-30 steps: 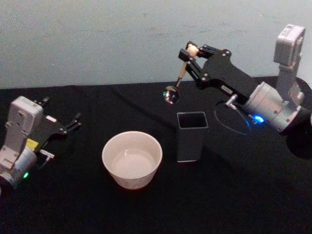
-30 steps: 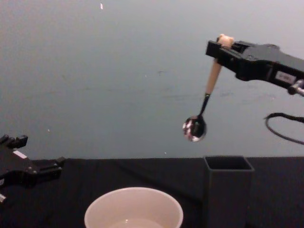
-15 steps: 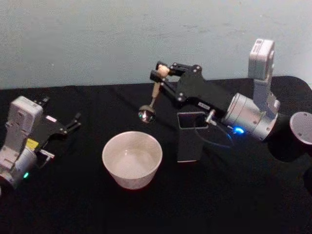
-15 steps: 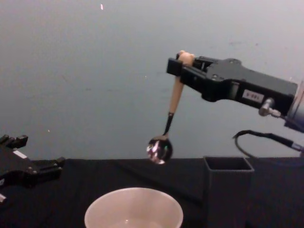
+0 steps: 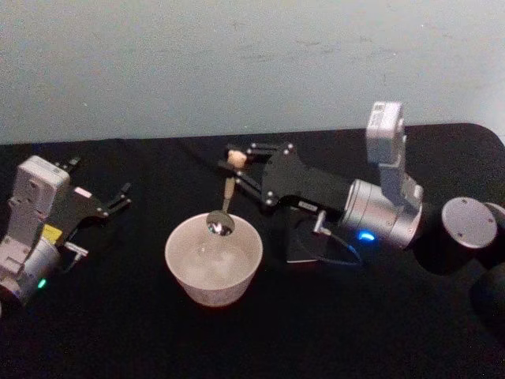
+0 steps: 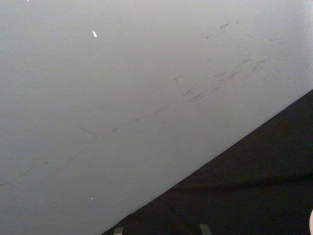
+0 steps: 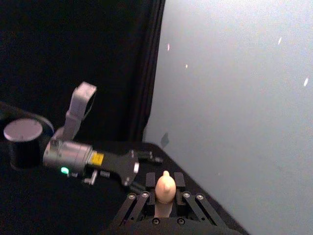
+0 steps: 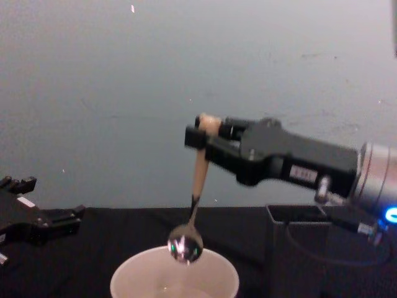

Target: Pick up the stirring spoon with one hand, stir inside the cup, then place it back in its original position.

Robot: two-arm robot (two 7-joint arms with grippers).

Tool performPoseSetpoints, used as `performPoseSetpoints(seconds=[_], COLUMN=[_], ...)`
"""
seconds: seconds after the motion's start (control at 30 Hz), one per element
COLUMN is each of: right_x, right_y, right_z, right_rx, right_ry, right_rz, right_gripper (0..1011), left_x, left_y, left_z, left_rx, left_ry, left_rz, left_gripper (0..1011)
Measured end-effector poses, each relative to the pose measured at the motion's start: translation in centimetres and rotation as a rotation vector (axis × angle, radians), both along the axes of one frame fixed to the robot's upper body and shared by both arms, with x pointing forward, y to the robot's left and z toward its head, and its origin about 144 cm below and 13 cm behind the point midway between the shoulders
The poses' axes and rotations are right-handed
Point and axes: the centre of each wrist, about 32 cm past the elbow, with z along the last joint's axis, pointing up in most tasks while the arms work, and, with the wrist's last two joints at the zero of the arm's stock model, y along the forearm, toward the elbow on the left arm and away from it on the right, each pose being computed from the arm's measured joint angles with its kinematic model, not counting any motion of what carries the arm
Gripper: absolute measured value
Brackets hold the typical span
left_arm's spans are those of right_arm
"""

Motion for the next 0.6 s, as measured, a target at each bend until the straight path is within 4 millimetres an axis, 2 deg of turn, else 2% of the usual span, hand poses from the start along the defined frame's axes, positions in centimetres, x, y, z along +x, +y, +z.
performPoseSetpoints(seconds=[0.3,0.6], right_x=[0.5,0.9], right_y=[0.5,1.1], right_z=[-2.0,-3.1], right_rx=[-0.054,-0.056], right_ry=[0.005,-0.001], right_rz=[-0.005,-0.021], right_gripper=[214,214], left_x=[0.0,0.0], left_y=[0.0,0.0], left_z=[0.0,0.0], left_rx=[0.000,0.000], left_ry=[0.000,0.000], left_rz=[0.000,0.000], left_gripper=[1001,1001])
